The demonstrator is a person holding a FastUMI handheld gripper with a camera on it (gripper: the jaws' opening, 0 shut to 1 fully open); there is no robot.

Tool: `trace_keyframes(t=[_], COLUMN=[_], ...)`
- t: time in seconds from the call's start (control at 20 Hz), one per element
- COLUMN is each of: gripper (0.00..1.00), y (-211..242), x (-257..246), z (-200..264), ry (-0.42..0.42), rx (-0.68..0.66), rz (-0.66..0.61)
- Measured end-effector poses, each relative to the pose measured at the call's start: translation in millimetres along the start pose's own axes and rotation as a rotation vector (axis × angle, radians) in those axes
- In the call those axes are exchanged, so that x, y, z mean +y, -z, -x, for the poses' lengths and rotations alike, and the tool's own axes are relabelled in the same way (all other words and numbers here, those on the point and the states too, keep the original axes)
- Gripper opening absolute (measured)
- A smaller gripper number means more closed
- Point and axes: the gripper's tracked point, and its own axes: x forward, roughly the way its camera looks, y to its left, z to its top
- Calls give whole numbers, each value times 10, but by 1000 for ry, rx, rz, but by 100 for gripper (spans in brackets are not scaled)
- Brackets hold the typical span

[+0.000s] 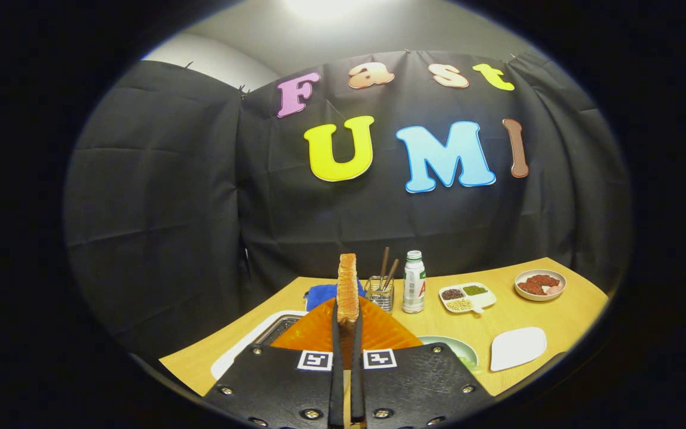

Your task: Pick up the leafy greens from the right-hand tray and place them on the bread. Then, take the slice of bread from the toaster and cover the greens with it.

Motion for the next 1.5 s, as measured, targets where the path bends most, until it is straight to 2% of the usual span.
trace_keyframes(t=[0.4, 0.6, 0.9, 1.05, 1.5], gripper=[5, 5, 5, 5, 5], y=[291, 443, 699, 730, 982], x=[-423, -755, -944, -998, -754], z=[23, 21, 23, 29, -61], ry=[6, 68, -17, -27, -88], rx=[30, 47, 109, 115, 146], rz=[12, 68, -3, -8, -9])
